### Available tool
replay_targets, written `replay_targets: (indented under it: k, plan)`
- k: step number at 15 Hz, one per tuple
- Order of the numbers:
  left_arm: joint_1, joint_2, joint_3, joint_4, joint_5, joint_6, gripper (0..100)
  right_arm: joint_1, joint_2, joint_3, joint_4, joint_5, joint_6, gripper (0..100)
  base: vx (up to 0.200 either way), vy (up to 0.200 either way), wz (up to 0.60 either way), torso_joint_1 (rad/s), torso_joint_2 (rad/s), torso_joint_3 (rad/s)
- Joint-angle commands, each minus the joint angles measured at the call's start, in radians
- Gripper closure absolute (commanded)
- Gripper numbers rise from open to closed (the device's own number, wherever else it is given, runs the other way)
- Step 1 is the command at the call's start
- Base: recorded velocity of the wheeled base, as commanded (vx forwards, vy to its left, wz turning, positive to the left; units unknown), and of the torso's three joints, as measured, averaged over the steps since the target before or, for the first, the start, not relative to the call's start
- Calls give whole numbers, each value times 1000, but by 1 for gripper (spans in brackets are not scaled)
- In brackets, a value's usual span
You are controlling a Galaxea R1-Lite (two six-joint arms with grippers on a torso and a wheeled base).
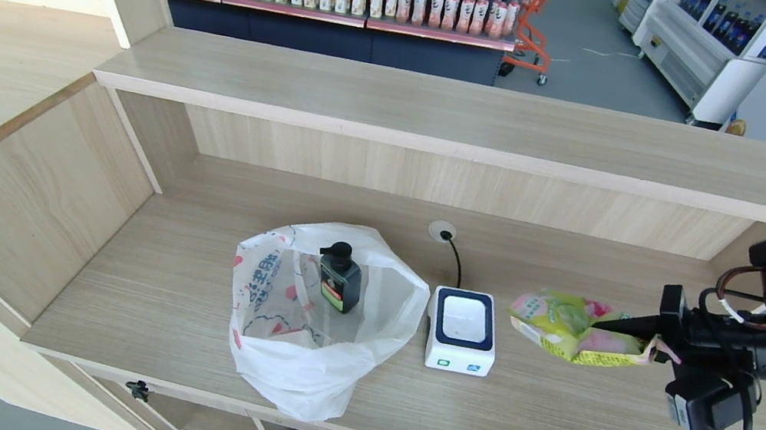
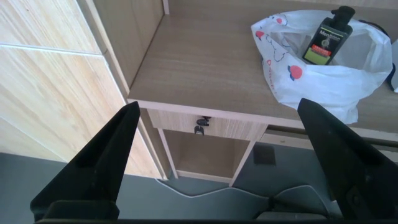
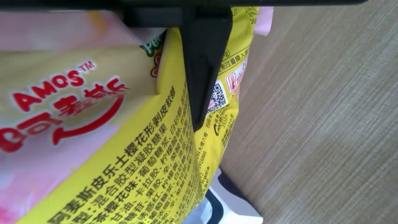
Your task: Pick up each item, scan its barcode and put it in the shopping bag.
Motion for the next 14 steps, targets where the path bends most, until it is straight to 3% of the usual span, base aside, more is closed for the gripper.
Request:
replay_targets:
  k: [1,14]
  plan:
    - [0,0,0,0,0,-1,0,0,13,2,-1,3,-1,100,0,0,0,0,0,0]
    - [0,0,0,0,0,-1,0,0,17,72,-59,7,3,100,0,0,0,0,0,0]
